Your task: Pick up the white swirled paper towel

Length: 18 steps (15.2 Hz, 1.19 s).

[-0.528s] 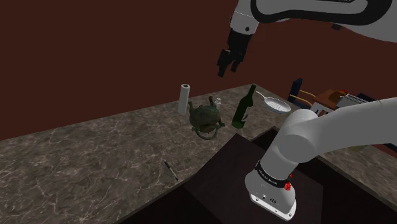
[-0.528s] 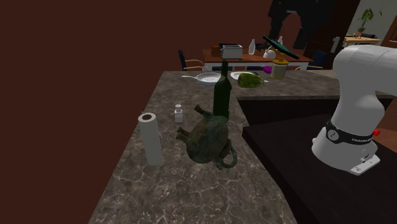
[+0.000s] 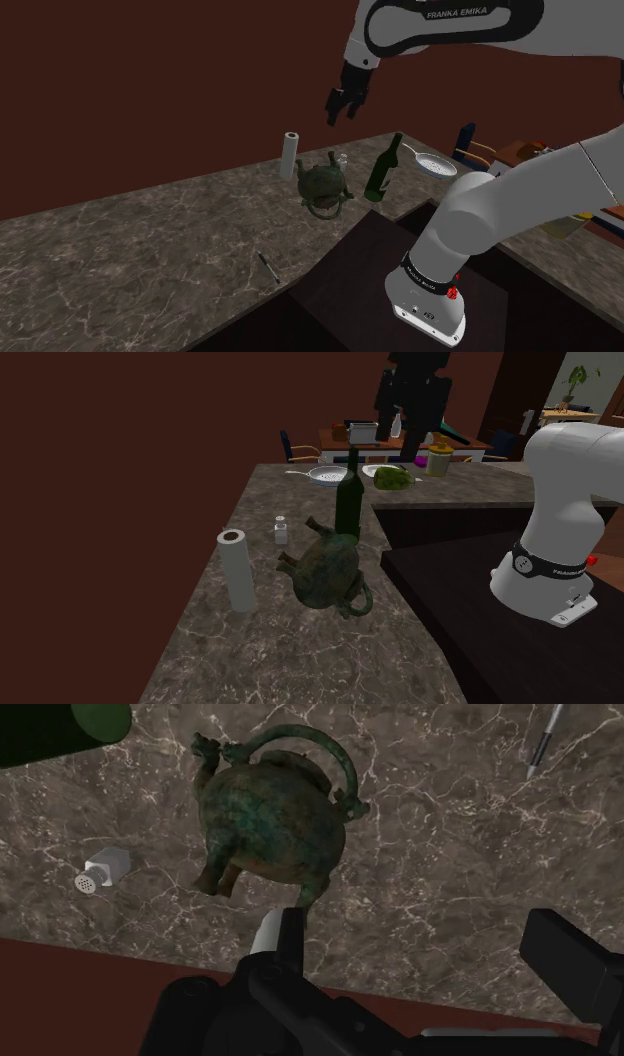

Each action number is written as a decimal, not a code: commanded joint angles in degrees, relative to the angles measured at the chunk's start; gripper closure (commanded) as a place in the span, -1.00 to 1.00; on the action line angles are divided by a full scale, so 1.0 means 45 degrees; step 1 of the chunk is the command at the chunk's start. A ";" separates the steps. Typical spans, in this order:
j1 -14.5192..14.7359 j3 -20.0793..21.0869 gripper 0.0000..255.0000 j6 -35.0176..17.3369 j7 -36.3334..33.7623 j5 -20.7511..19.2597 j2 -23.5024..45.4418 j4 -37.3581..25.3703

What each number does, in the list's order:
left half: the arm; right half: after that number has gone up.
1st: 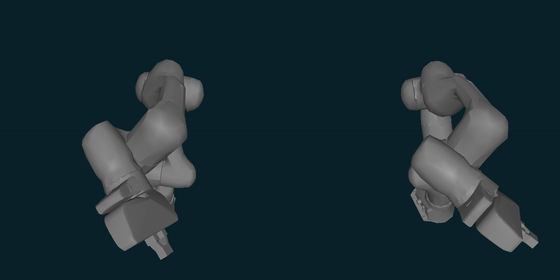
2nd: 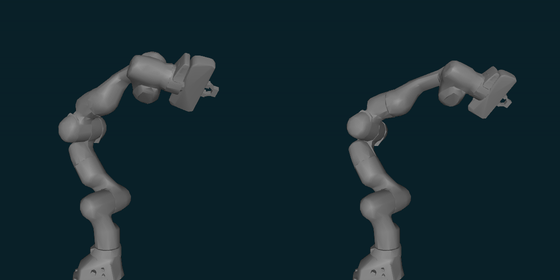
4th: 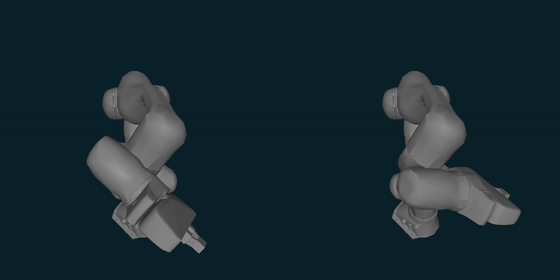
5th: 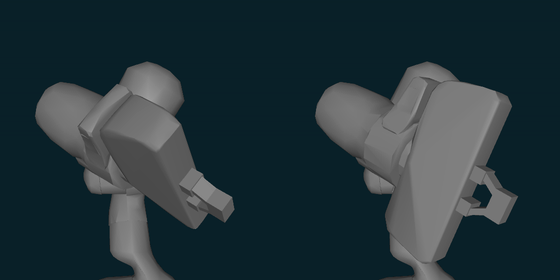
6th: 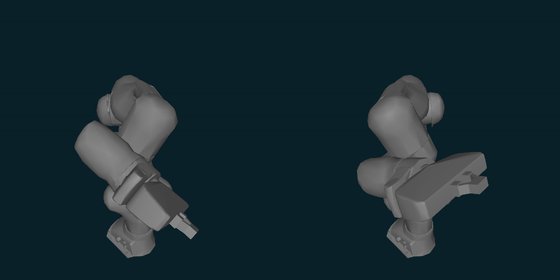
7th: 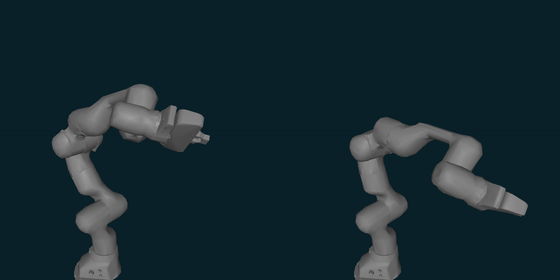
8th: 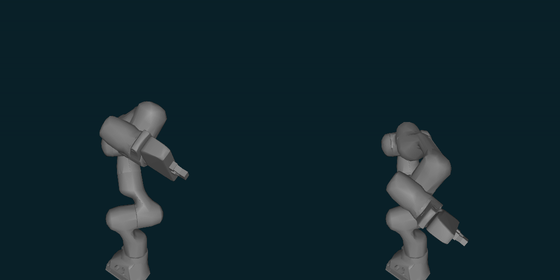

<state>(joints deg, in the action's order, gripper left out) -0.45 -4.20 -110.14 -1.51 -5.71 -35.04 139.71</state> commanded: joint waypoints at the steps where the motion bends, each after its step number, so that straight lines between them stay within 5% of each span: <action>1: -0.0045 -0.0177 -1.00 -0.0850 0.0075 -0.0019 0.0750 -0.0047; 10: -0.0211 -0.1184 -1.00 -0.4109 0.0941 0.0336 0.4826 -0.1369; 18: -0.0420 -0.1747 -1.00 -0.5983 0.2185 0.1652 0.8709 -0.3715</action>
<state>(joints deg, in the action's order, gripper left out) -2.16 -11.84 -136.43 7.45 0.68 1.51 125.17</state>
